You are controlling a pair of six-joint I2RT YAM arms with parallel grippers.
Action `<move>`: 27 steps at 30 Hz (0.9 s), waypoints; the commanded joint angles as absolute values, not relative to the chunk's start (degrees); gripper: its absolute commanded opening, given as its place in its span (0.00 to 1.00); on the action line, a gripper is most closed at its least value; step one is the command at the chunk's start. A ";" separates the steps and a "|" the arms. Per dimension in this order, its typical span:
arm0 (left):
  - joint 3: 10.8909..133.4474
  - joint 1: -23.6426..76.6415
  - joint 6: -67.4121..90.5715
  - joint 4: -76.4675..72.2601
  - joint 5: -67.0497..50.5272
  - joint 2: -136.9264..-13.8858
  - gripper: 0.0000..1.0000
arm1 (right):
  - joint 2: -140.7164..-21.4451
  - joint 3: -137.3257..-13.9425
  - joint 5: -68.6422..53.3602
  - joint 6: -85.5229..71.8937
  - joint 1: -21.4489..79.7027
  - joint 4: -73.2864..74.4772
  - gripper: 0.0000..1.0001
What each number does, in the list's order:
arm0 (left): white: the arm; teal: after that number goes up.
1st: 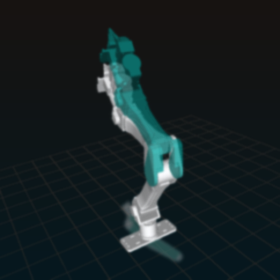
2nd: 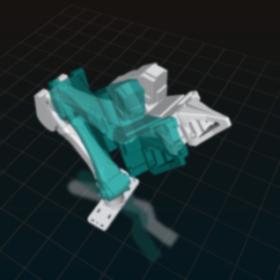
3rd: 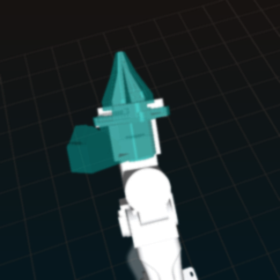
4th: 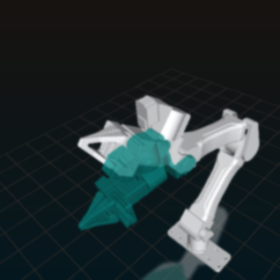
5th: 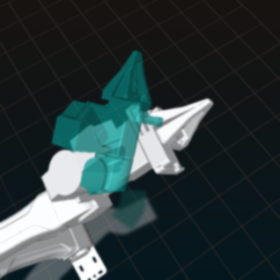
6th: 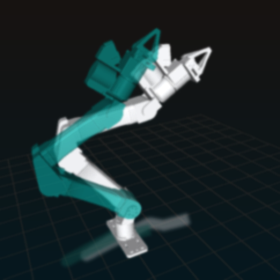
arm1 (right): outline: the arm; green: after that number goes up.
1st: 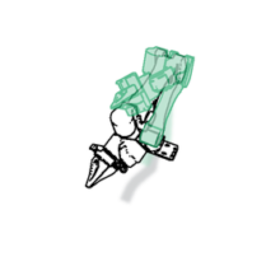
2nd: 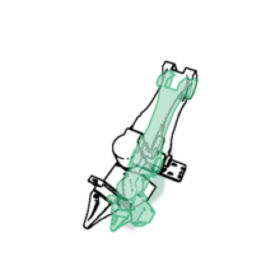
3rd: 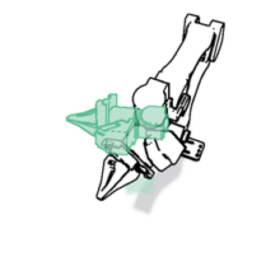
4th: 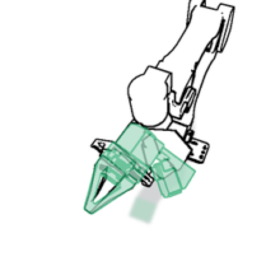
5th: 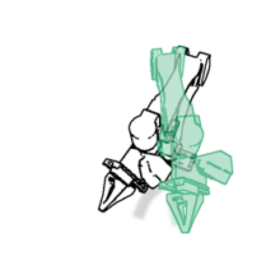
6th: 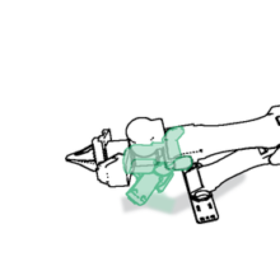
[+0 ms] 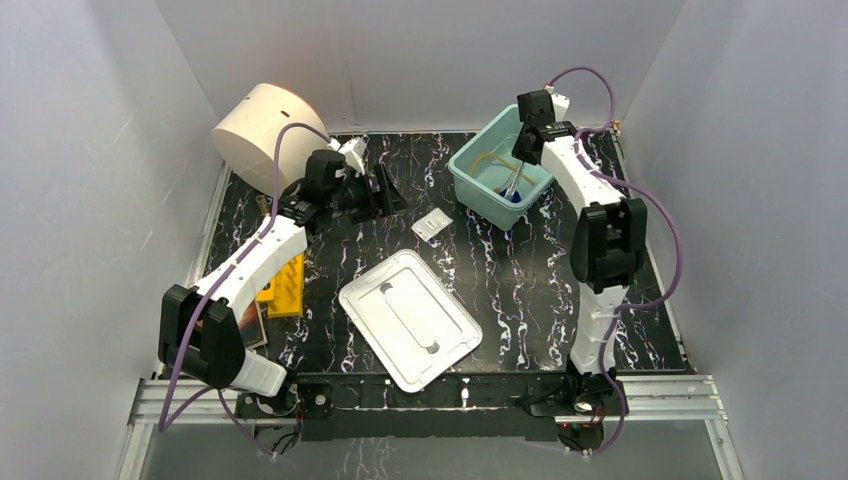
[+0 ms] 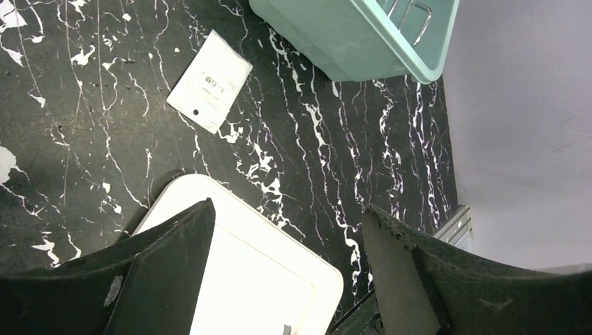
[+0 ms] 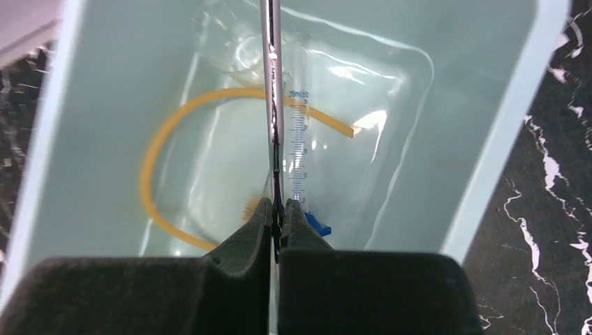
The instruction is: Organize the chemistry lab equipment
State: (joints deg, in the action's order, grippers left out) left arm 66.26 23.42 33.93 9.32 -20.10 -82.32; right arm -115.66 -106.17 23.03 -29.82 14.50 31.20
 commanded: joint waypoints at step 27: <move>67.24 21.92 31.34 13.16 -18.56 -83.14 0.76 | -135.72 -131.01 20.72 -42.86 11.25 49.74 0.04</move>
State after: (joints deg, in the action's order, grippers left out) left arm 66.26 22.26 32.12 12.49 -18.57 -84.33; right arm -139.39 -132.90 18.22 -42.11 11.35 52.03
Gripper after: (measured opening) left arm 0.762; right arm 0.065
